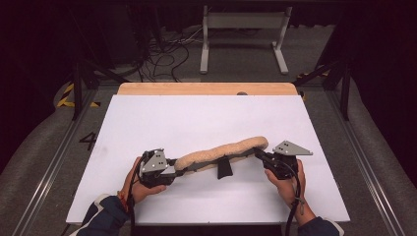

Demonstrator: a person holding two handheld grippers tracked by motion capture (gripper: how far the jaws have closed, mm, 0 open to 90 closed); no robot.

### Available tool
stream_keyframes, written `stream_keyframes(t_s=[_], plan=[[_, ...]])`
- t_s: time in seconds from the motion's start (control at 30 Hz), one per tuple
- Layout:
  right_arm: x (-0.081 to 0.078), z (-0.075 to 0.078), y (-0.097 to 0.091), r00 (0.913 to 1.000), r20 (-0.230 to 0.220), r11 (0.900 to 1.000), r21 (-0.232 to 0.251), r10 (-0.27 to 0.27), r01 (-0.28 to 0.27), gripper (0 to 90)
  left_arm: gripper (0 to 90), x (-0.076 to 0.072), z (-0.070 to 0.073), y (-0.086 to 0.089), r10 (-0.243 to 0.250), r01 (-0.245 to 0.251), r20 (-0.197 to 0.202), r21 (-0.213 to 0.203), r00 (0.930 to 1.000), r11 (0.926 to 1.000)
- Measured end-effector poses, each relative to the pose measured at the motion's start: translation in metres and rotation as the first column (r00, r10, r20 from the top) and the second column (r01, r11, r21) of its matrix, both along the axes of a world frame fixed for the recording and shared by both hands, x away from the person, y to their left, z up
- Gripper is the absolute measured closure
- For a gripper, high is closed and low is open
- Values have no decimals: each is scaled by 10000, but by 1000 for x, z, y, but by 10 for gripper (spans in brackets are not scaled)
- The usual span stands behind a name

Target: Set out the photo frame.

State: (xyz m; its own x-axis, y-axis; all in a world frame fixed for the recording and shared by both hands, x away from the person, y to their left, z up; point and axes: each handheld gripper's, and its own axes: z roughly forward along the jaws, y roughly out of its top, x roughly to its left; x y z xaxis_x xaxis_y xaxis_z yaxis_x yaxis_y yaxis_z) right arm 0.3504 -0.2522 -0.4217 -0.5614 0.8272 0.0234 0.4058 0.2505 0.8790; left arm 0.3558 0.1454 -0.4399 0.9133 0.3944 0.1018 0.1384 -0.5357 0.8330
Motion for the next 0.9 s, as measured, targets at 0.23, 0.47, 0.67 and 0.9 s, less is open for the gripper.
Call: stream_keyframes(t_s=[0.23, 0.47, 0.67, 0.9], plan=[[0, -2, 1, 10000, -57, 10000, -69, -14, 14, 900, 639, -12, 1, -5, -31, 9, 497, 444, 9988, 9990], [2, -3, 1, 10000, -41, 9999, -85, -64, 64, 900, 642, -16, 2, -8, -41, 6, 648, 546, 9979, 9985], [9, -4, 2, 10000, -83, 10000, -91, -39, 39, 900, 651, -22, 2, -11, -173, 101, 886, 807, 9959, 9967], [14, -7, 4, 9997, -202, 9996, -218, -163, 158, 898, 651, -33, 3, -19, -244, 143, 1004, 1004, 9946, 9948]])
